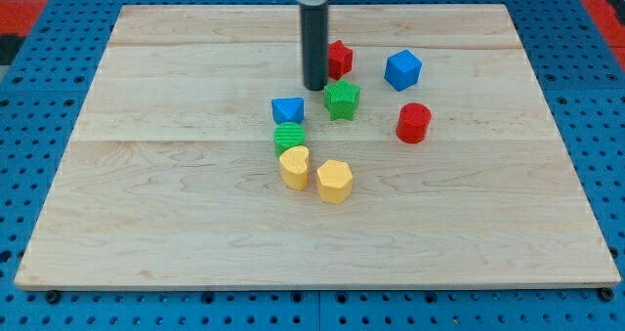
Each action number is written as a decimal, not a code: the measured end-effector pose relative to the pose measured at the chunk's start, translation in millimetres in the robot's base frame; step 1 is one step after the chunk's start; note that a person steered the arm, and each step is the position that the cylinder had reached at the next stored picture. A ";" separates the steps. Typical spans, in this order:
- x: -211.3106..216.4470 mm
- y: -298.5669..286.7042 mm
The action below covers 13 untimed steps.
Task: Move red circle close to the hexagon
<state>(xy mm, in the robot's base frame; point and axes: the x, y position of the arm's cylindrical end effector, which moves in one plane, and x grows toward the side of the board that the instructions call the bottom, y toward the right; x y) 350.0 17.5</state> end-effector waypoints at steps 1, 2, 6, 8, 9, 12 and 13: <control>-0.3 43.9; 7.7 88.2; 49.7 115.1; 60.5 103.7; 82.6 103.7; 132.0 102.6; 136.1 100.0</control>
<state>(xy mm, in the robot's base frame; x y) 486.1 117.4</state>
